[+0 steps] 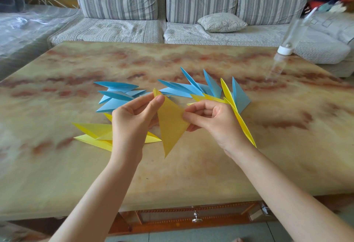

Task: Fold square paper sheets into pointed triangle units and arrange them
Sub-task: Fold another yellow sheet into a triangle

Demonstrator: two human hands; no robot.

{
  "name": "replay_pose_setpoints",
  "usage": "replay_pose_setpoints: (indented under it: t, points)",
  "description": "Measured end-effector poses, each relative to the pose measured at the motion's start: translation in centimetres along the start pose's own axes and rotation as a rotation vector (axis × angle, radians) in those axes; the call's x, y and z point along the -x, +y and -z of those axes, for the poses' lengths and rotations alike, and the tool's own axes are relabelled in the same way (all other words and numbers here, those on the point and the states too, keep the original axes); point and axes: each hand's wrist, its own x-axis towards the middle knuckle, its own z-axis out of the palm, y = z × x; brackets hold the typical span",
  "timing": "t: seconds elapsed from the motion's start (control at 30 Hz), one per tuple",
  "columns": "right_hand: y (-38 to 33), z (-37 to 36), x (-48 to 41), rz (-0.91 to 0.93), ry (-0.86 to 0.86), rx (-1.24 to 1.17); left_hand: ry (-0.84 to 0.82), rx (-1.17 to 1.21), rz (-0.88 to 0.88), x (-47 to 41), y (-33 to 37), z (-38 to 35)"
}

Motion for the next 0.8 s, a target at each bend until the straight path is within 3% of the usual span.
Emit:
replay_pose_setpoints:
  t: [0.27, 0.47, 0.8]
  points:
    - [0.0, 0.1, 0.1, -0.017, 0.012, -0.033, 0.029, 0.054, 0.003, 0.1, -0.1, -0.1]
    - [0.0, -0.8, 0.5, -0.217, -0.034, -0.201, 0.142, 0.184, 0.029, 0.0, -0.3, -0.2]
    - [-0.2, -1.0, 0.1, -0.192, 0.066, -0.319, 0.136, 0.334, 0.129, 0.3, -0.5, -0.5]
